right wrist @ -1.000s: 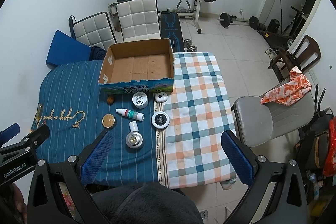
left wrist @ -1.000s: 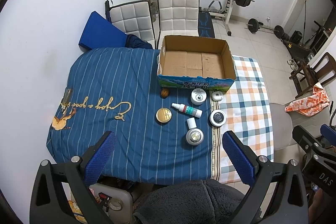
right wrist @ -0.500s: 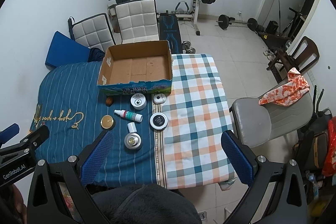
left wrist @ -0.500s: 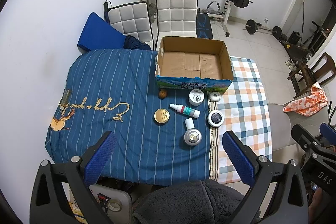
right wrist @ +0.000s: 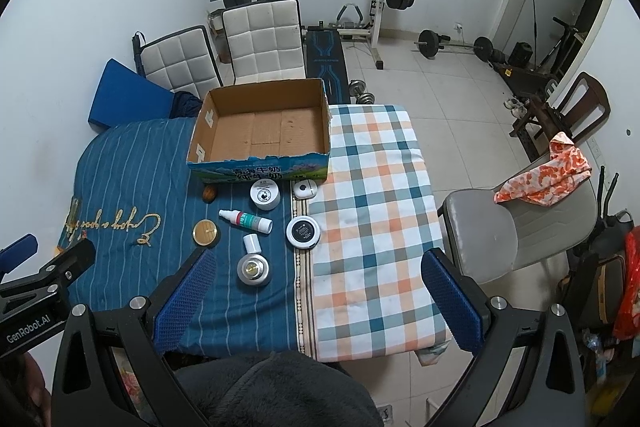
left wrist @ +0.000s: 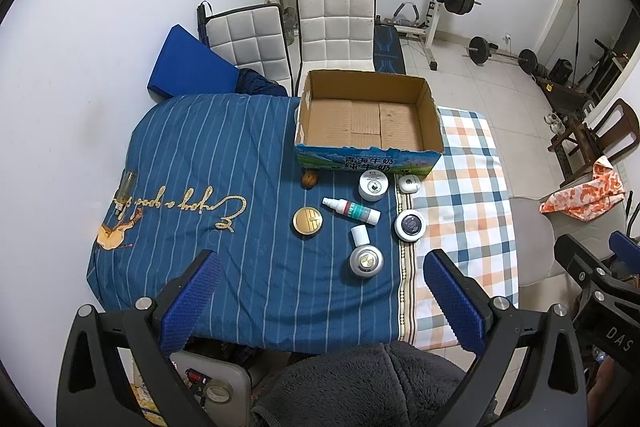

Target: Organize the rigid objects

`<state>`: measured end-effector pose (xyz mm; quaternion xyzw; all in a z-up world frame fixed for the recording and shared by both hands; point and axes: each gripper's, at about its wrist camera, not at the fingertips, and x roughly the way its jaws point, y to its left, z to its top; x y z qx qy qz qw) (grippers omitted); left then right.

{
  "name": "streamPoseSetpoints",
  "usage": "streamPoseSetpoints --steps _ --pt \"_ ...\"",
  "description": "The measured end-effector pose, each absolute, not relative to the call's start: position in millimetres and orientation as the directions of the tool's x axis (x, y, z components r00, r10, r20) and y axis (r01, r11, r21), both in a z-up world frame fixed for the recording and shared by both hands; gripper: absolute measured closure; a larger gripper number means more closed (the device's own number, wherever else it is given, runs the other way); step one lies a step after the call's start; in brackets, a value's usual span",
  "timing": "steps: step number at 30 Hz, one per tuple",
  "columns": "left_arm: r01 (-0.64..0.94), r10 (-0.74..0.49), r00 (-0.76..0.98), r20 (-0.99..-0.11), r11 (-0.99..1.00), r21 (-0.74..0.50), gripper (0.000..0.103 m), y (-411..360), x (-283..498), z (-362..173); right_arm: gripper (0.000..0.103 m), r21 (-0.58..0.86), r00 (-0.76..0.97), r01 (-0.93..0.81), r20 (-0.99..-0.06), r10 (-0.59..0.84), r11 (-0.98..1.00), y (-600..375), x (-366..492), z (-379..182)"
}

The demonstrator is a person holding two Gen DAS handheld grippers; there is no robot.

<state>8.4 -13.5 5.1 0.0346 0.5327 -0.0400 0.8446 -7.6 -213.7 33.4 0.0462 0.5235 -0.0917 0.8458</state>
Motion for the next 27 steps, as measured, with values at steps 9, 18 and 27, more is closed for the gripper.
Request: streamPoseSetpoints --steps 9,18,27 --pt "0.105 -0.028 0.436 -0.899 0.994 0.020 0.000 -14 5 8 0.000 -0.018 0.435 0.204 -0.894 -0.107 0.979 -214 -7 33" --pt "0.118 -0.038 0.420 -0.907 0.993 0.013 0.000 -18 9 3 0.000 -0.015 0.430 0.201 -0.897 -0.102 0.980 -214 -6 31" --pt "0.126 -0.031 0.345 -0.938 0.992 0.013 0.000 -37 45 -60 0.000 -0.014 0.315 0.205 -0.946 -0.080 0.979 -241 37 -38"
